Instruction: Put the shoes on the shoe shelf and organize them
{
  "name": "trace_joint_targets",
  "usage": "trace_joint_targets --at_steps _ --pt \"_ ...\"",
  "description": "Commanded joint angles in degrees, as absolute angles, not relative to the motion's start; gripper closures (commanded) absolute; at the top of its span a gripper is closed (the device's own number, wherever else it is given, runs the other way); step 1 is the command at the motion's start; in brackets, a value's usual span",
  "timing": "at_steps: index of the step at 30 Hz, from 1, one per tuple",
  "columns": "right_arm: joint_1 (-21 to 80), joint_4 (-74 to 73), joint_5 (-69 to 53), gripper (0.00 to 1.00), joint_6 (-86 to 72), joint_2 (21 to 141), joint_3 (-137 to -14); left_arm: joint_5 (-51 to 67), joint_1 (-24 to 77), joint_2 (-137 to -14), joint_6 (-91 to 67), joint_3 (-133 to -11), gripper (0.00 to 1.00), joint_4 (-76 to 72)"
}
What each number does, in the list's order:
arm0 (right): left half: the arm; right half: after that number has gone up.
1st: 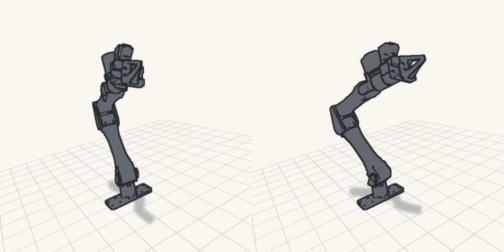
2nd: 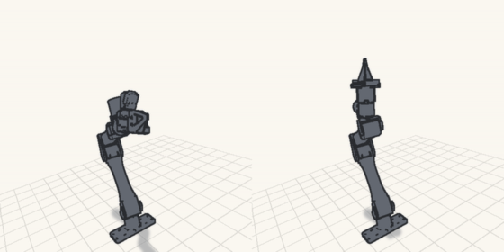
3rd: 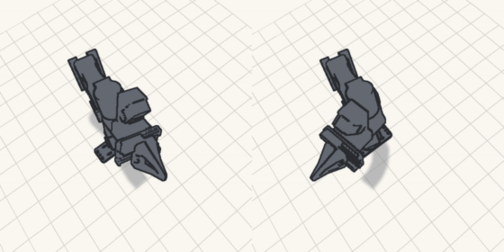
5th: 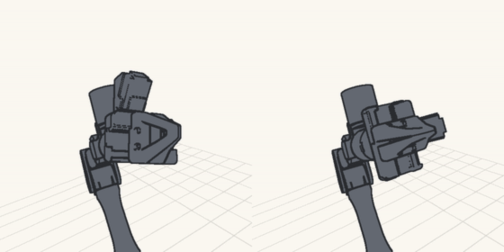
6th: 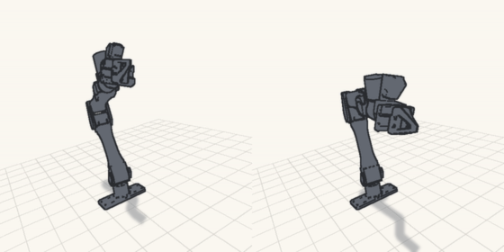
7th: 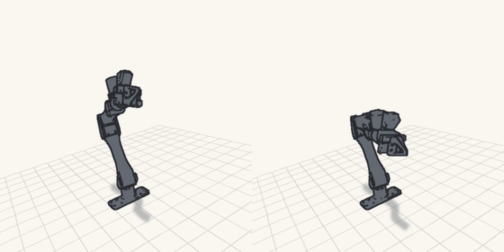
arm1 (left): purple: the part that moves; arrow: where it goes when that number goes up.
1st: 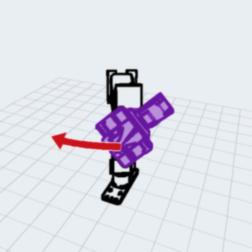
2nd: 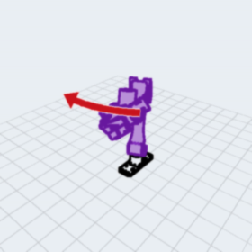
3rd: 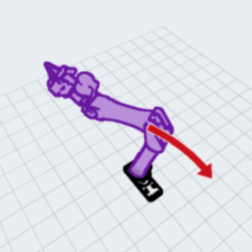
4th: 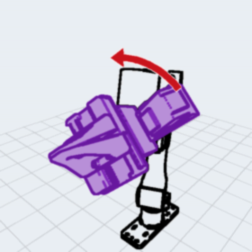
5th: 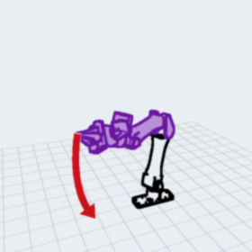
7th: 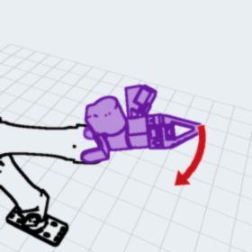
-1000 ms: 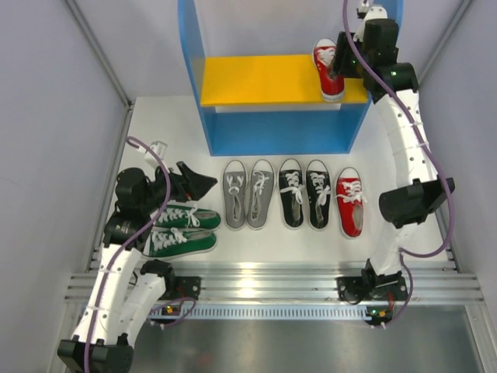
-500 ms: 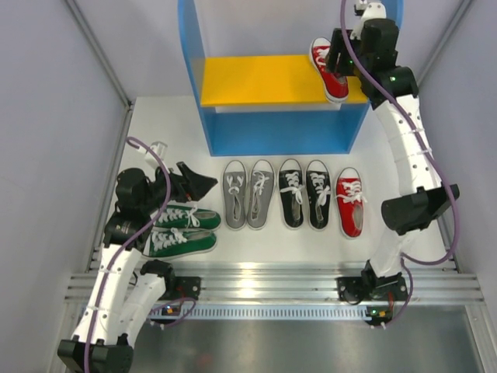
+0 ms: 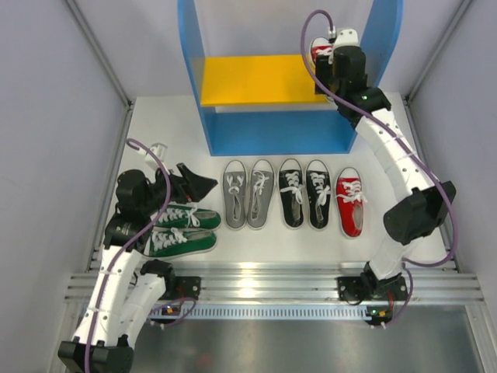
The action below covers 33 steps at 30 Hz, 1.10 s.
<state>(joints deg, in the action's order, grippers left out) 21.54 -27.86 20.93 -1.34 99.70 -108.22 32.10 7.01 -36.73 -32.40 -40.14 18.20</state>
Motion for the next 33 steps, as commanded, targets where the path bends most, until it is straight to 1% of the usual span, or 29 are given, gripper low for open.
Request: trace_joint_targets --at_steps 1,5,8,9,12,18,22,27,29,30,31,33 --pt "21.53 -23.92 24.61 0.4 -0.62 95.46 -104.86 32.43 7.21 -35.95 -32.26 -39.64 0.07 16.79" --pt "21.45 -15.84 23.82 0.4 -1.93 90.98 -97.75 32.52 7.12 -35.95 -32.17 -39.55 0.07 16.79" --pt "21.18 -3.9 22.77 0.39 -2.98 84.83 -85.83 32.61 7.12 -35.6 -32.08 -39.2 0.07 16.87" --pt "21.18 -0.39 22.68 0.39 -2.9 83.6 -84.22 32.35 7.12 -35.51 -31.99 -39.2 0.07 16.96" --pt "21.09 3.25 22.41 0.39 -2.81 81.92 -81.39 32.52 7.12 -35.42 -31.99 -39.11 0.07 17.05" --pt "19.6 3.86 19.25 0.41 -4.13 83.32 -80.77 32.69 7.12 -35.33 -32.17 -39.11 0.07 17.05" --pt "17.76 3.87 16.27 0.5 -6.5 86.56 -82.18 32.7 7.12 -35.07 -32.08 -39.02 0.08 17.4" --pt "16.7 4.13 13.98 0.56 -8.78 89.12 -82.97 32.08 7.12 -34.37 -31.47 -39.2 0.07 18.1" --pt "16.7 4.22 13.1 0.6 -9.31 89.73 -82.79 31.99 7.12 -34.45 -31.2 -39.2 0.07 18.28" --pt "16.61 4.83 12.66 0.64 -9.58 89.82 -82.53 31.91 7.12 -34.45 -31.2 -39.2 0.07 18.46" --pt "16.7 5.18 12.48 0.73 -9.67 90.09 -82.36 31.99 7.12 -34.37 -31.11 -39.2 0.07 18.46" --pt "16.7 6.06 12.39 0.86 -9.84 90.18 -81.74 31.99 7.12 -34.45 -31.03 -39.2 0.08 18.46"
